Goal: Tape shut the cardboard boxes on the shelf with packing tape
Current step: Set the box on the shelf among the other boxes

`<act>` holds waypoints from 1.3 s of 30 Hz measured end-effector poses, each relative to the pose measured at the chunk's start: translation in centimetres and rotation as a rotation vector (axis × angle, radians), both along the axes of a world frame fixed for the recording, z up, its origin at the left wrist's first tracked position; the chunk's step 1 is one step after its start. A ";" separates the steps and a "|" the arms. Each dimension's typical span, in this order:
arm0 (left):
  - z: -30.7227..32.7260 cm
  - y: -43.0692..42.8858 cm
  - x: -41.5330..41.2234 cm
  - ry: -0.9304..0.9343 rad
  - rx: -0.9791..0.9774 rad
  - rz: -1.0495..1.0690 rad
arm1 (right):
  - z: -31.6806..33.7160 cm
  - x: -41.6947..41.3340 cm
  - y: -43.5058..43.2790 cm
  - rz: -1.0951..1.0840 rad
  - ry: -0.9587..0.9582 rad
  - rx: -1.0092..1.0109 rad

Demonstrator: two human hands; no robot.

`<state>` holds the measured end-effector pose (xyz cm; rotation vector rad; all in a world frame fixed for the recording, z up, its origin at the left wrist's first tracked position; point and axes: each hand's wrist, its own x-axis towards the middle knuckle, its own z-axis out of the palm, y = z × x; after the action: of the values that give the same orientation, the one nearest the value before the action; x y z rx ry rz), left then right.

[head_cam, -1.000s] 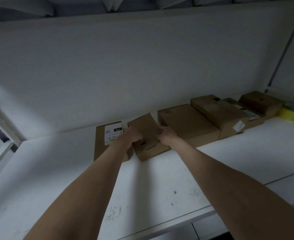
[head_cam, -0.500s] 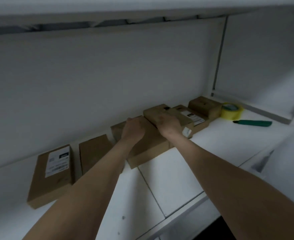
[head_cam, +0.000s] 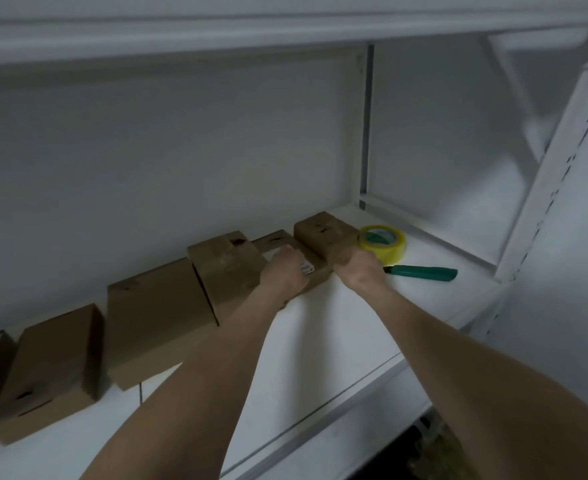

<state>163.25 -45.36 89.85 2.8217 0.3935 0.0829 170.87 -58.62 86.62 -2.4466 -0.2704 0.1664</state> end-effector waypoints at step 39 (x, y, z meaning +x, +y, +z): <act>1.7 -3.0 10.6 -0.394 -1.194 0.260 | 3.0 10.7 -3.9 -0.182 0.270 0.687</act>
<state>173.87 -48.38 91.58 1.5286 0.4875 0.3239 181.53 -62.55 89.58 -1.7304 0.0211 0.2699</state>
